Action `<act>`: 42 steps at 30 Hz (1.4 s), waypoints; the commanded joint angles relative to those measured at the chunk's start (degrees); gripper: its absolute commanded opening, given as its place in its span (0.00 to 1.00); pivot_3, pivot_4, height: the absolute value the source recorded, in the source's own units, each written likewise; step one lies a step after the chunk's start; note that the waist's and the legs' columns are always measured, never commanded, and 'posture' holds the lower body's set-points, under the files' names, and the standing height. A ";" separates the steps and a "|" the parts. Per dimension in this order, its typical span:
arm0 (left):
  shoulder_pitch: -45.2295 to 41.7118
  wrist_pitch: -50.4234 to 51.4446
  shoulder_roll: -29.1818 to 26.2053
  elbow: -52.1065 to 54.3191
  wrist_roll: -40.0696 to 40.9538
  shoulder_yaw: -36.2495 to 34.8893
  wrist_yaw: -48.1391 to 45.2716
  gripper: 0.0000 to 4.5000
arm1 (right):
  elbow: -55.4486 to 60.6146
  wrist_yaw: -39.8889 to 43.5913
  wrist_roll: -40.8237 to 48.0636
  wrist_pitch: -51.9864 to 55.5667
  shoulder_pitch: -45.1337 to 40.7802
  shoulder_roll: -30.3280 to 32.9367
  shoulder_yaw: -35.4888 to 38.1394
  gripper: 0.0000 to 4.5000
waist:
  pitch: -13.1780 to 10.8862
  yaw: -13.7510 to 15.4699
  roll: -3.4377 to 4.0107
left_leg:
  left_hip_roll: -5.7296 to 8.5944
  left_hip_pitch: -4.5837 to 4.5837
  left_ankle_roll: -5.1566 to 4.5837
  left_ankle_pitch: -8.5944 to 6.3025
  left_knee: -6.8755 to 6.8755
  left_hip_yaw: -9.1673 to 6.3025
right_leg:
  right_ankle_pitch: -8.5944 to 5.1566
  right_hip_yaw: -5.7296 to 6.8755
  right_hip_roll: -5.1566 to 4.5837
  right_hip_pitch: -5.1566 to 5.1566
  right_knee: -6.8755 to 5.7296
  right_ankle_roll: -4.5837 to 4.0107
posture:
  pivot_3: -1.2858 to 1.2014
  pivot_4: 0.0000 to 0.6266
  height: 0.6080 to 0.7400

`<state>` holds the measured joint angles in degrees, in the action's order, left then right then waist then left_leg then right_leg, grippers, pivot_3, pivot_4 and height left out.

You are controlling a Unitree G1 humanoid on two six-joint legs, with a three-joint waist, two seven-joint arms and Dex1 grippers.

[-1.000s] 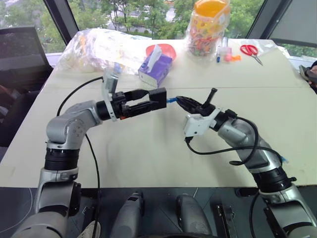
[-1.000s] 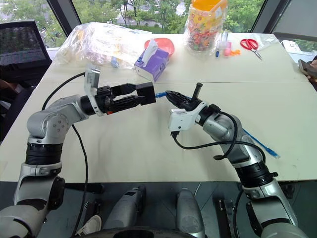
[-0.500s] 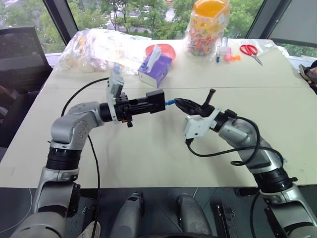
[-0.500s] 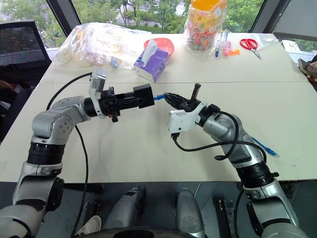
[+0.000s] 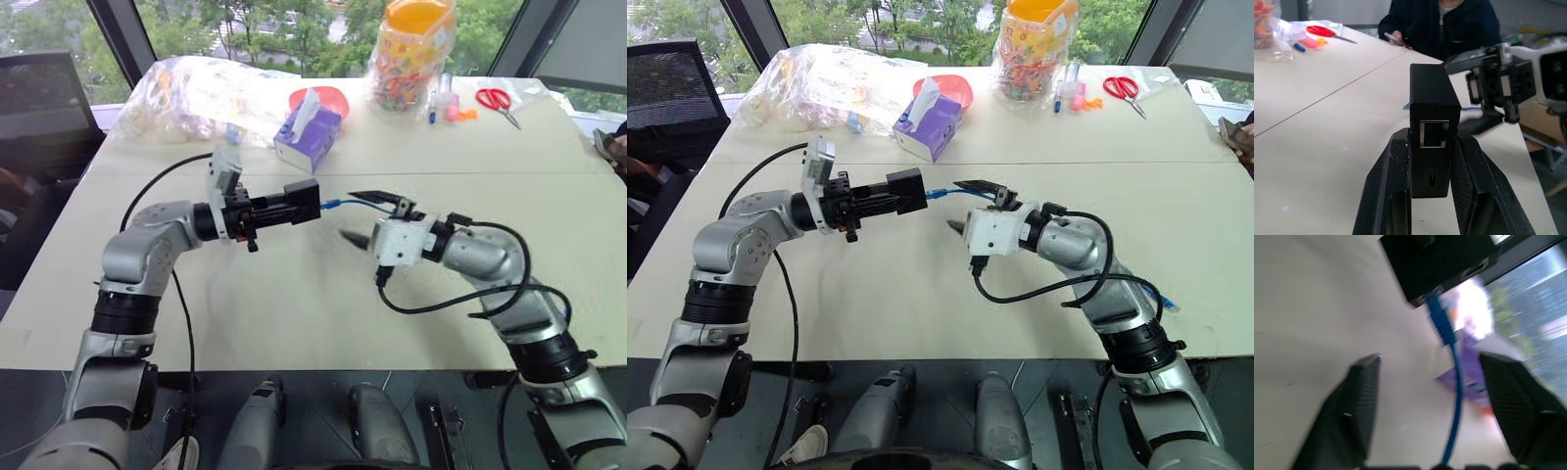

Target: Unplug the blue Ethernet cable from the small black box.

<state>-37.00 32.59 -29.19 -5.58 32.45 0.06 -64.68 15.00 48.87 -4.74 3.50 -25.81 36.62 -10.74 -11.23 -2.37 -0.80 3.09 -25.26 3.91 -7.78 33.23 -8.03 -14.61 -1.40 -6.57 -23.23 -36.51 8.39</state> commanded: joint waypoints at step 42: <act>-1.21 2.92 -4.42 6.54 5.35 0.03 -8.77 0.11 | 2.54 5.78 46.07 57.73 -16.57 -0.19 7.59 0.26 | 0.00 0.14 0.00 | 0.00 -0.07 -0.02 0.00 -0.02 0.01 | -0.03 0.03 -0.04 -0.06 0.10 -0.09 | 0.52 0.24 0.91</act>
<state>-37.81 36.10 -33.55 -1.13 36.93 1.26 -73.64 16.36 54.26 39.68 61.35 -40.65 36.55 -3.62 -11.23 -2.24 -0.80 3.09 -25.33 3.89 -7.79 33.21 -8.02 -14.64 -1.38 -6.61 -23.30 -36.41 8.29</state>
